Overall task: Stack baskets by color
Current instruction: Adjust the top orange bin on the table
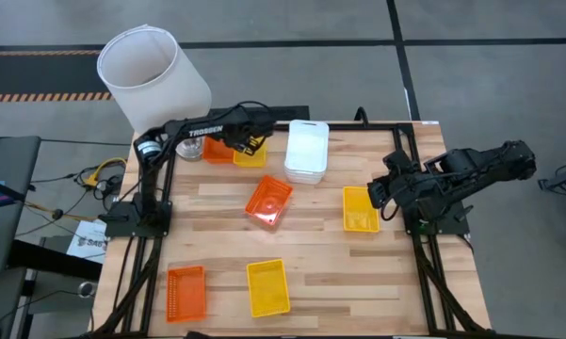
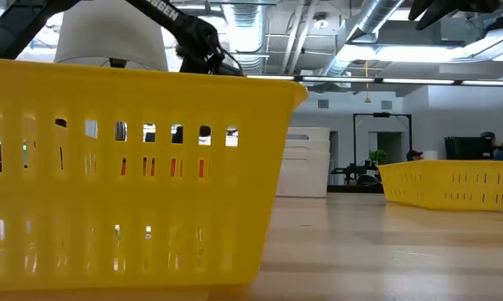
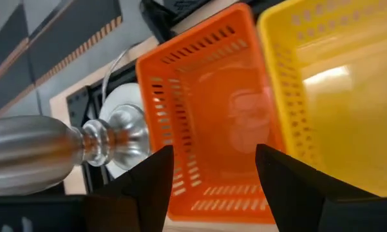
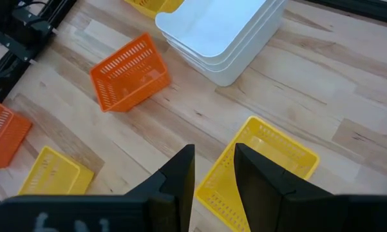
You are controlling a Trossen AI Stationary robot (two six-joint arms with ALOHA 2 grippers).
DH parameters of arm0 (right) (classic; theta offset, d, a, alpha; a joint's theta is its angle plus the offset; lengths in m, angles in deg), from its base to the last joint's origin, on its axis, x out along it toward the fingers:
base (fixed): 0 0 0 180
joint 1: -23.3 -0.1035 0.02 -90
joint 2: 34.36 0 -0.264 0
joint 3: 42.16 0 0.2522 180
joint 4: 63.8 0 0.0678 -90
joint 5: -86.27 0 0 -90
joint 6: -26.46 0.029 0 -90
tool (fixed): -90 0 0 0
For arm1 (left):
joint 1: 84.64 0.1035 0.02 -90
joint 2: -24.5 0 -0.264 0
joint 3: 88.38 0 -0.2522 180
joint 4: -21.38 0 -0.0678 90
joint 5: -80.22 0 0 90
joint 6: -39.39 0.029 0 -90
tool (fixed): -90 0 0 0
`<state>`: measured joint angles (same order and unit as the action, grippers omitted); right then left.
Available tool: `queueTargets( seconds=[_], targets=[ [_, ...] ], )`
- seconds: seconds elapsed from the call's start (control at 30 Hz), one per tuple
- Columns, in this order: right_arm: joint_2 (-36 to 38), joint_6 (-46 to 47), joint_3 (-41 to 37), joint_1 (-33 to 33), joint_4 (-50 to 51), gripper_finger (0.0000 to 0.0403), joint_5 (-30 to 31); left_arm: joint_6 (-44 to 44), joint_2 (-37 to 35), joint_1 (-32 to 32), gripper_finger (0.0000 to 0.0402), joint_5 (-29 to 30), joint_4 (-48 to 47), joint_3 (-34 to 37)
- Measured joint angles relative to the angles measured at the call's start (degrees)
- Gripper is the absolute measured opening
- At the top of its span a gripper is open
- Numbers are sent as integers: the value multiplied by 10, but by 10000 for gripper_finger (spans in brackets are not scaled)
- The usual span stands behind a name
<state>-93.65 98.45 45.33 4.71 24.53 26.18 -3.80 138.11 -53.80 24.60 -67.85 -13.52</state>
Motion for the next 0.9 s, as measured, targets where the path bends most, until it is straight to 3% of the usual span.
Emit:
queueTargets(
  seconds=[0.13,0.43,0.63,0.9],
  targets=[
    [0,0,0,0,0,131,0,0,0,14,208,-3,16,15],
    [0,1,0,0,0,131,0,16,0,29,208,-90,87,37],
    [0,10,0,0,0,131,0,22,0,29,208,-109,113,37],
    [0,15,0,0,0,131,0,13,-1,34,208,-47,61,37]
  ],
)
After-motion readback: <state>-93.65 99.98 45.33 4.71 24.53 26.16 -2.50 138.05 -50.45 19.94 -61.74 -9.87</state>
